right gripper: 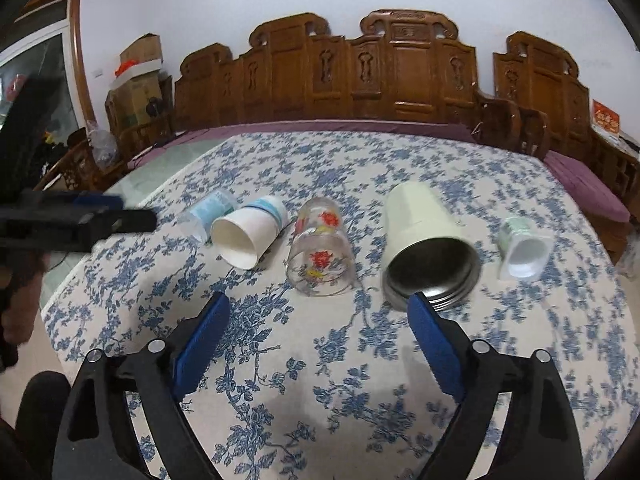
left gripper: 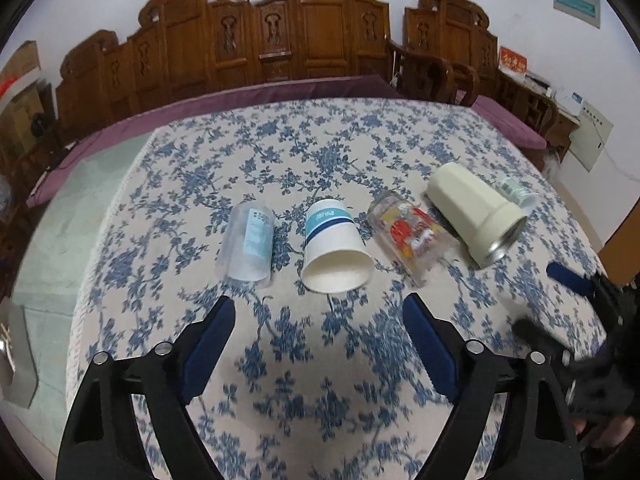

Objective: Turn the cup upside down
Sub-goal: 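Move the left tool toward the white blue-striped paper cup lying sideways, then close the left tool around the paper cup's body and lift it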

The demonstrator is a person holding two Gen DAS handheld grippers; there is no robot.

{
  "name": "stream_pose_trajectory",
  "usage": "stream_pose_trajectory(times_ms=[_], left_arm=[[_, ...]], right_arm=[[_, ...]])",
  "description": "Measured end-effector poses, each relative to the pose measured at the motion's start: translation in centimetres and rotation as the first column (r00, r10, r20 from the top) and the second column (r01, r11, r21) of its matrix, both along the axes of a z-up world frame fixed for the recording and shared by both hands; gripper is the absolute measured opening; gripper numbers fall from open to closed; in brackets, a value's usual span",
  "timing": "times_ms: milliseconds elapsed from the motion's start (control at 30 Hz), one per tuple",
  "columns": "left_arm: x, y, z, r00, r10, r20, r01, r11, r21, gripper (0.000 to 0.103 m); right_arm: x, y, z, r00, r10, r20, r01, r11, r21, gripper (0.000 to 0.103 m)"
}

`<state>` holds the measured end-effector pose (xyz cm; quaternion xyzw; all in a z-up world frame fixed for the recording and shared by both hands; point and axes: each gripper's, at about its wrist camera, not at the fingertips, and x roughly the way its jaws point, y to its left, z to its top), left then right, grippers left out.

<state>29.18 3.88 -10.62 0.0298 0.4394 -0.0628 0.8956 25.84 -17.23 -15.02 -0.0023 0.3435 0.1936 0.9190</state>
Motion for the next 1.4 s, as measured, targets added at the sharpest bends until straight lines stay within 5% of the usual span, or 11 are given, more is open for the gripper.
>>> stream_pose_trajectory(times_ms=[267,733,1033,1400], left_arm=[[6.0,-2.0,-1.6,0.996,-0.019,-0.083,0.02,1.0,0.011,0.074],[13.4,-4.2,-6.0,0.966,-0.003,-0.258,0.012,0.999,0.032,0.063],[14.4,-4.4,-7.9,0.942,0.015,-0.334,0.001,0.999,0.048,0.057],[10.1,-4.4,-5.4,0.962,-0.015,-0.273,0.023,0.999,0.024,0.055]], right_arm=[[0.4,0.6,-3.1,0.998,0.047,-0.045,-0.046,0.999,0.018,0.088],[0.7,-1.3,-2.9,0.998,0.043,-0.052,-0.039,0.997,0.069,0.088],[0.8,-1.4,-2.7,0.998,0.043,-0.049,-0.039,0.997,0.066,0.088],[0.3,-2.3,-2.3,0.999,0.02,-0.041,-0.017,0.998,0.062,0.088]])
